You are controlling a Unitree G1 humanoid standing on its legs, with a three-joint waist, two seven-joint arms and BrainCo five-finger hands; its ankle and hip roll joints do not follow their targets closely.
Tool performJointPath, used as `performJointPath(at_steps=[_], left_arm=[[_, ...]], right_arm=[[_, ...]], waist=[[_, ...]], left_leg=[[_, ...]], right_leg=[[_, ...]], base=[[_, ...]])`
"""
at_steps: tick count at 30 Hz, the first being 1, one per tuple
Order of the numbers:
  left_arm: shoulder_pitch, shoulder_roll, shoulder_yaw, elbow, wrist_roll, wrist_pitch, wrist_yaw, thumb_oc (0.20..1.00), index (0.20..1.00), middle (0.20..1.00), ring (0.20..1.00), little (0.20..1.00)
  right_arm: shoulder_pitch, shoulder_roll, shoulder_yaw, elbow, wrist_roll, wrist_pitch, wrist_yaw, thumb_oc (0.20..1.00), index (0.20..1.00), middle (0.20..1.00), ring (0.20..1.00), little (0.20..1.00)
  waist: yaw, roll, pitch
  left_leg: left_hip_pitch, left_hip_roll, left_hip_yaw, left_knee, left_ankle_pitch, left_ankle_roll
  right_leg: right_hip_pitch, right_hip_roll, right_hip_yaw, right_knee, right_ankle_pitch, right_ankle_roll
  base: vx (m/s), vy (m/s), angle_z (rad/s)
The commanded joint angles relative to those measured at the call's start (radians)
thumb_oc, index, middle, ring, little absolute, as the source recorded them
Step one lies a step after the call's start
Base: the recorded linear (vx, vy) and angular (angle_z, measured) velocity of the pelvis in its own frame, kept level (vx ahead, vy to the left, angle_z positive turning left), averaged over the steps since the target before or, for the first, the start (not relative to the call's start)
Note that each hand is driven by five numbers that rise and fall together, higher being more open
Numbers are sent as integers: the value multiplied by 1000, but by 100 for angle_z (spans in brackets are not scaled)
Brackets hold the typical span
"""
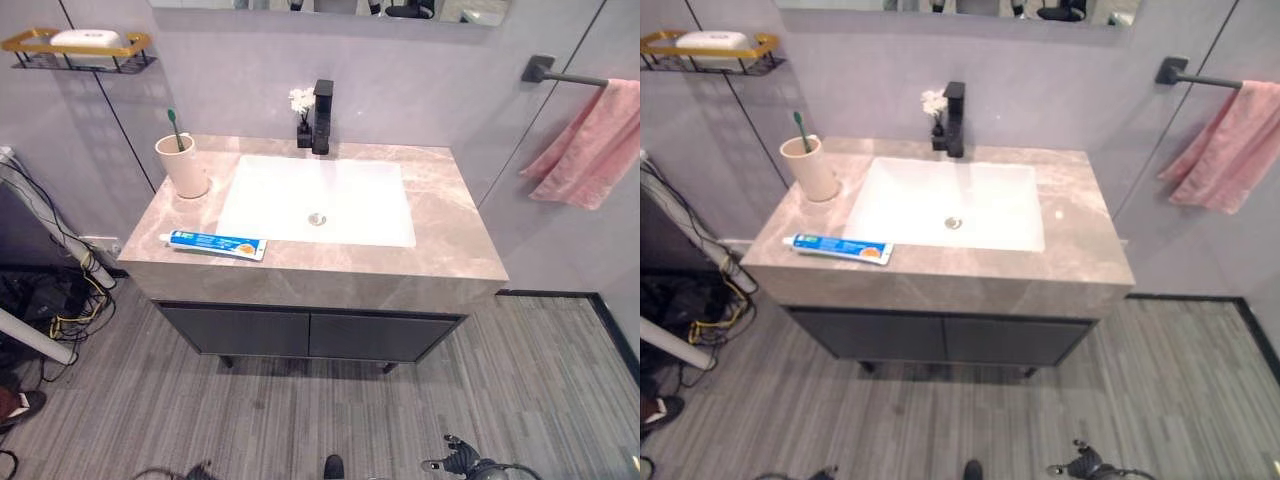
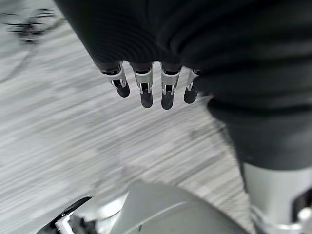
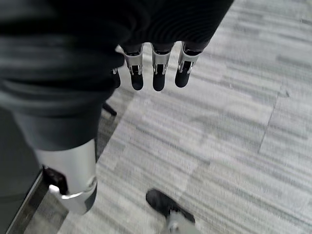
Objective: Put brush and paste in cup on sink, flatten towel.
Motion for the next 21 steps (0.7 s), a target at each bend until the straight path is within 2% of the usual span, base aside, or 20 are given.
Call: performJointPath(at_steps=[1, 2, 3, 4, 5, 6, 7, 8, 11, 12, 17, 21], left_arm=[[13, 27, -43, -24, 1, 0, 27, 1000, 1000, 1000, 1000, 1000], [-108, 84, -58, 16, -17, 15, 10, 1000, 1000, 1000, 1000, 1000], [-44, 51, -48, 8, -18, 3, 24, 1000, 1000, 1000, 1000, 1000], [32, 21, -43, 20, 6, -1, 32, 1000, 1000, 1000, 1000, 1000], [49, 21, -45, 2, 5, -7, 28, 1000, 1000, 1000, 1000, 1000], [49, 21, -45, 2, 5, -7, 28, 1000, 1000, 1000, 1000, 1000], [53, 20, -45, 3, 4, -9, 27, 1000, 1000, 1000, 1000, 1000], [64, 22, -42, 2, -1, -14, 20, 1000, 1000, 1000, 1000, 1000], [61, 24, -59, 7, 13, -14, 6, 1000, 1000, 1000, 1000, 1000], [63, 20, -56, 20, 21, -7, -1, 1000, 1000, 1000, 1000, 1000], [65, 12, -94, 7, 60, -9, -5, 1000, 1000, 1000, 1000, 1000], [64, 8, -108, -16, 68, -14, -4, 1000, 1000, 1000, 1000, 1000]], right_arm=[[24, -42, -11, 8, 46, -14, -26, 1000, 1000, 1000, 1000, 1000], [20, -47, 7, 5, 27, -12, -10, 1000, 1000, 1000, 1000, 1000], [25, -33, 14, -8, 41, -19, -20, 1000, 1000, 1000, 1000, 1000], [39, -21, 7, -16, 64, -35, -14, 1000, 1000, 1000, 1000, 1000], [35, -21, 12, -12, 73, -42, -8, 1000, 1000, 1000, 1000, 1000], [35, -21, 12, -12, 73, -42, -8, 1000, 1000, 1000, 1000, 1000], [31, -21, 14, -10, 67, -41, -11, 1000, 1000, 1000, 1000, 1000], [23, -17, 27, -6, 47, -41, -5, 1000, 1000, 1000, 1000, 1000], [18, -12, 39, 2, 17, -42, -7, 1000, 1000, 1000, 1000, 1000], [16, -8, 28, 12, 15, -37, -7, 1000, 1000, 1000, 1000, 1000], [24, -1, 32, 32, -22, -25, 0, 1000, 1000, 1000, 1000, 1000], [29, 4, 41, 28, -41, -20, 0, 1000, 1000, 1000, 1000, 1000]], waist=[[23, 3, 48], [-8, 6, 22], [7, -6, 23], [45, -5, 33], [74, 6, 44], [74, 6, 43], [81, 11, 46], [86, 17, 49], [83, 22, 44], [73, 27, 33], [63, 42, 14], [65, 47, 21]], left_leg=[[57, -18, 174, -388, 48, 86], [47, -5, 228, -489, 22, 92], [22, -16, 218, -516, 10, 105], [-26, -39, 144, -635, 51, 106], [-34, -57, 70, -678, 86, 100], [-35, -57, 70, -680, 89, 100], [-34, -61, 36, -690, 99, 99], [-13, -73, -4, -677, 83, 103], [17, -88, 3, -692, 66, 121], [46, -100, 27, -712, 50, 140], [93, -121, 61, -753, 29, 166], [97, -133, 83, -773, 21, 176]], right_leg=[[-40, -59, -9, 82, 3, 134], [-21, -48, 13, 73, -14, 144], [-10, -54, 19, 70, -19, 148], [23, -35, 48, 73, -46, 154], [37, -22, 65, 102, -73, 155], [35, -22, 64, 102, -72, 155], [38, -18, 76, 113, -80, 153], [31, -12, 90, 155, -99, 152], [23, -19, 85, 210, -109, 166], [13, -33, 93, 237, -101, 186], [13, -66, 117, 226, -90, 211], [1, -82, 127, 200, -70, 230]], base=[[386, 7, 24], [322, 26, 12], [446, 84, -11], [371, 121, -44], [312, 115, -67], [160, 81, -69], [108, 79, -70], [203, 181, -63], [146, 196, -53], [107, 217, -15], [79, 220, -19], [-35, 146, -12]])
